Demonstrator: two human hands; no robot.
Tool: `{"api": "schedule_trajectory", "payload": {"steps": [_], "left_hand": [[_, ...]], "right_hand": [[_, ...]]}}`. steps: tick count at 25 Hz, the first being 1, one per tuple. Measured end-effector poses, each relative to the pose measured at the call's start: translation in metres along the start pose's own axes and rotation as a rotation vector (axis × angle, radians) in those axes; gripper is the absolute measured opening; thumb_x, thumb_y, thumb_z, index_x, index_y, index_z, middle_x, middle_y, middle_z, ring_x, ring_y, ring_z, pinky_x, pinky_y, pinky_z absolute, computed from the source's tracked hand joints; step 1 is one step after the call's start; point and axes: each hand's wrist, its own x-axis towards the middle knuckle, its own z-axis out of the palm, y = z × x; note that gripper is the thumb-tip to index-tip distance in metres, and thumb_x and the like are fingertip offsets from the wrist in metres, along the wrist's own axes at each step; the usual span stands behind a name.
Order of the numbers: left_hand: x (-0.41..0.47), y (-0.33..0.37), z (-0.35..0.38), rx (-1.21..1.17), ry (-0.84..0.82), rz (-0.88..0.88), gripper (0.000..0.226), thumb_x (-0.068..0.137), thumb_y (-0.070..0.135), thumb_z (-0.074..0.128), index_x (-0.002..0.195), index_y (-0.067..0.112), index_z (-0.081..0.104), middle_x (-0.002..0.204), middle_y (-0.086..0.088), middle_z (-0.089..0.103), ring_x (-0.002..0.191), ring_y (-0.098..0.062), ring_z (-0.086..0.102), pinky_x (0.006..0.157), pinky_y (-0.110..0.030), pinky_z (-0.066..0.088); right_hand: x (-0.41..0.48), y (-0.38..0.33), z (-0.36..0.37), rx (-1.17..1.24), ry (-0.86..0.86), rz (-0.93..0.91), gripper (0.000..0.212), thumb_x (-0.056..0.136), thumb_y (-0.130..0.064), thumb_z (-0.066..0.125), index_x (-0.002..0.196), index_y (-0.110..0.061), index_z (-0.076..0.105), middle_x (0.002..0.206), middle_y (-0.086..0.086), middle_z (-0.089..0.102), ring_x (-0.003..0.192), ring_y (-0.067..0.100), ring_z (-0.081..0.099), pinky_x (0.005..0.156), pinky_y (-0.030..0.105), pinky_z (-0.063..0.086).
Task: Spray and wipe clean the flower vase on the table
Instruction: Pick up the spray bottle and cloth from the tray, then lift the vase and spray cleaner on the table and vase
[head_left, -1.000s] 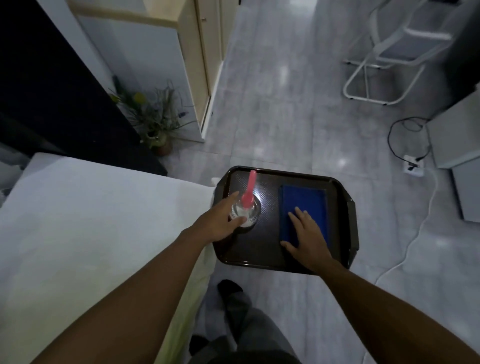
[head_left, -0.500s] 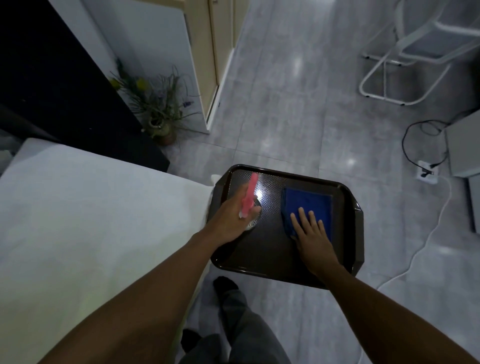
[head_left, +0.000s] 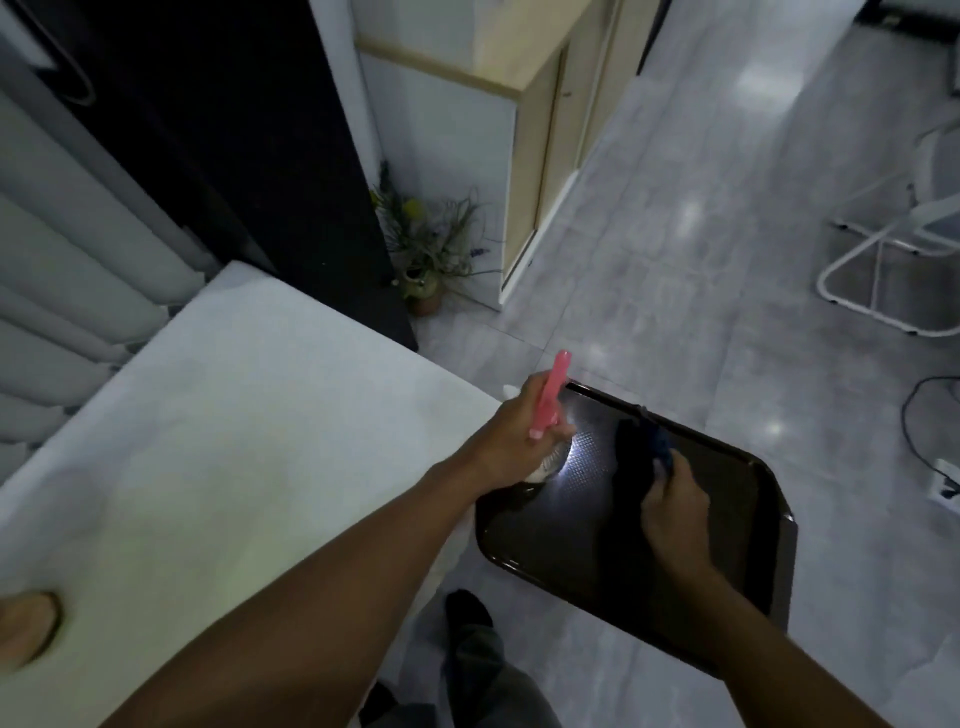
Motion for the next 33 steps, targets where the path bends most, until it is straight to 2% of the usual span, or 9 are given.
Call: {"api": "schedule_trajectory", "payload": {"steps": [5,8,11,17,22,24,27,30,33], "left_hand": [[-0.04,0.017,-0.082,-0.011,0.307,-0.017,0.06,0.099,0.027,0.064,0.145,0.04,0.027,0.108,-0.006,0.063,0.091,-0.009,0.064,0.082,-0.021,0.05],[-0.088,0.016,-0.125,-0.006,0.452,-0.124,0.058,0.099,0.034,0.061,0.145,0.041,0.027,0.11,0.009,0.06,0.095,-0.003,0.064,0.078,-0.013,0.049],[-0.152,0.006,-0.155,0.011,0.646,-0.218,0.045,0.099,0.037,0.06,0.138,0.037,0.036,0.12,0.018,0.057,0.097,-0.002,0.064,0.081,-0.017,0.044],[-0.296,-0.022,-0.18,0.007,1.032,-0.288,0.026,0.101,0.026,0.054,0.125,0.037,0.053,0.115,0.015,0.066,0.078,0.007,0.063,0.062,-0.008,0.044],[-0.399,-0.047,-0.172,-0.024,1.238,-0.329,0.047,0.101,0.023,0.055,0.109,0.068,0.047,0.103,0.027,0.063,0.082,0.0,0.064,0.069,-0.015,0.046],[-0.431,-0.058,-0.166,-0.052,1.278,-0.369,0.052,0.102,0.025,0.055,0.117,0.073,0.043,0.106,0.03,0.063,0.086,0.004,0.065,0.069,-0.009,0.044],[-0.468,-0.075,-0.159,-0.083,1.343,-0.408,0.046,0.102,0.024,0.056,0.137,0.052,0.046,0.114,0.022,0.066,0.097,0.01,0.063,0.08,-0.004,0.045],[-0.497,-0.088,-0.159,-0.108,1.442,-0.436,0.033,0.1,0.019,0.06,0.128,0.035,0.058,0.114,0.006,0.06,0.102,-0.001,0.062,0.092,-0.027,0.051],[-0.518,-0.099,-0.162,-0.105,1.499,-0.41,0.023,0.098,0.017,0.061,0.119,0.025,0.062,0.11,-0.001,0.059,0.096,-0.014,0.065,0.086,-0.038,0.056]], "right_hand": [[0.004,-0.107,0.032,0.534,-0.164,0.262,0.034,0.108,-0.034,0.046,0.133,-0.013,0.057,0.116,0.008,0.066,0.088,0.015,0.06,0.066,0.03,0.046],[-0.015,-0.164,0.062,0.823,-0.397,0.393,0.041,0.097,-0.039,0.066,0.13,-0.016,0.062,0.118,0.007,0.069,0.103,0.029,0.067,0.089,0.048,0.057],[-0.058,-0.216,0.099,0.855,-0.634,0.2,0.039,0.085,-0.03,0.083,0.119,-0.015,0.07,0.108,0.007,0.079,0.098,0.031,0.075,0.075,0.043,0.064],[-0.175,-0.277,0.172,0.404,-0.842,-0.226,0.022,0.096,-0.001,0.062,0.102,-0.021,0.066,0.099,0.01,0.073,0.095,0.031,0.071,0.086,0.049,0.06],[-0.279,-0.273,0.221,-0.118,-0.864,-0.754,0.026,0.099,-0.001,0.048,0.122,-0.006,0.061,0.097,0.019,0.073,0.075,0.027,0.069,0.062,0.028,0.052],[-0.319,-0.26,0.236,-0.281,-0.952,-0.842,0.039,0.102,-0.011,0.048,0.141,-0.011,0.052,0.124,0.015,0.07,0.105,0.03,0.069,0.084,0.035,0.055],[-0.367,-0.233,0.259,-0.657,-1.024,-0.967,0.056,0.107,-0.024,0.04,0.16,-0.016,0.023,0.168,0.009,0.025,0.149,0.027,0.036,0.113,0.042,0.042],[-0.398,-0.212,0.268,-1.019,-1.042,-1.09,0.063,0.102,-0.035,0.048,0.159,-0.02,0.025,0.173,0.006,-0.005,0.155,0.035,0.014,0.109,0.049,0.045],[-0.411,-0.216,0.269,-1.157,-1.006,-1.142,0.062,0.089,-0.054,0.052,0.141,-0.019,0.05,0.168,0.009,0.02,0.148,0.04,0.027,0.101,0.047,0.047]]}}
